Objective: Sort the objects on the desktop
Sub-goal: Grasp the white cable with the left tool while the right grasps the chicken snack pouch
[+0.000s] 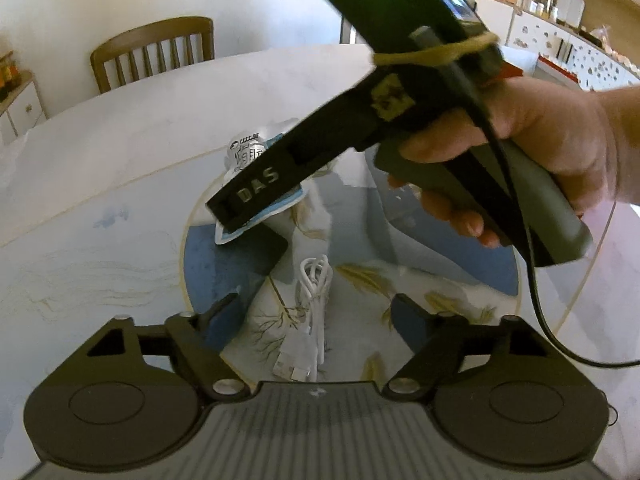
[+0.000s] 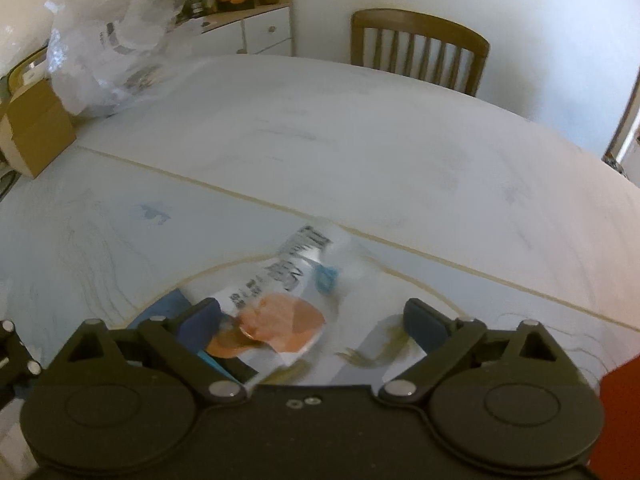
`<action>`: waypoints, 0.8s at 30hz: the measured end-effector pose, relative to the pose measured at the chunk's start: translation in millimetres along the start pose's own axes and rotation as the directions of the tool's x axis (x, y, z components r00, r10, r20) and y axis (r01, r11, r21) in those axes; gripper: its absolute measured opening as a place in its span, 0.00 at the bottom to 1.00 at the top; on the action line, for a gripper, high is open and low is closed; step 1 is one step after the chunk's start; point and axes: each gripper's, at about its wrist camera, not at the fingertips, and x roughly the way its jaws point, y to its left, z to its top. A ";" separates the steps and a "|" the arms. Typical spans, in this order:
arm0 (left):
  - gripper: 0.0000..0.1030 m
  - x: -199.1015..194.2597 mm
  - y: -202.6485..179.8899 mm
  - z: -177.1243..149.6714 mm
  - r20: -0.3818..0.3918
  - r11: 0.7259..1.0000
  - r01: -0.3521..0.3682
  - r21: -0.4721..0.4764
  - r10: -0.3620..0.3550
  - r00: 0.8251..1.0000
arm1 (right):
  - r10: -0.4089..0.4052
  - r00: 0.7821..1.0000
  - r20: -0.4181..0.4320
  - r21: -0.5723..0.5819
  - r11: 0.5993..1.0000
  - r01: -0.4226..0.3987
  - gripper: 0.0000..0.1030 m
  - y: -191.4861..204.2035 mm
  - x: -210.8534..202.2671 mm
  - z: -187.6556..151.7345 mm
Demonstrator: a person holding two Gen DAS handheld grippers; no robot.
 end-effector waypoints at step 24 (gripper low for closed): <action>0.10 -6.8 -19.3 4.5 0.008 0.996 0.007 0.086 -0.008 1.000 | 0.013 0.999 0.044 0.081 0.997 -0.017 0.41 -11.9 -35.5 -9.3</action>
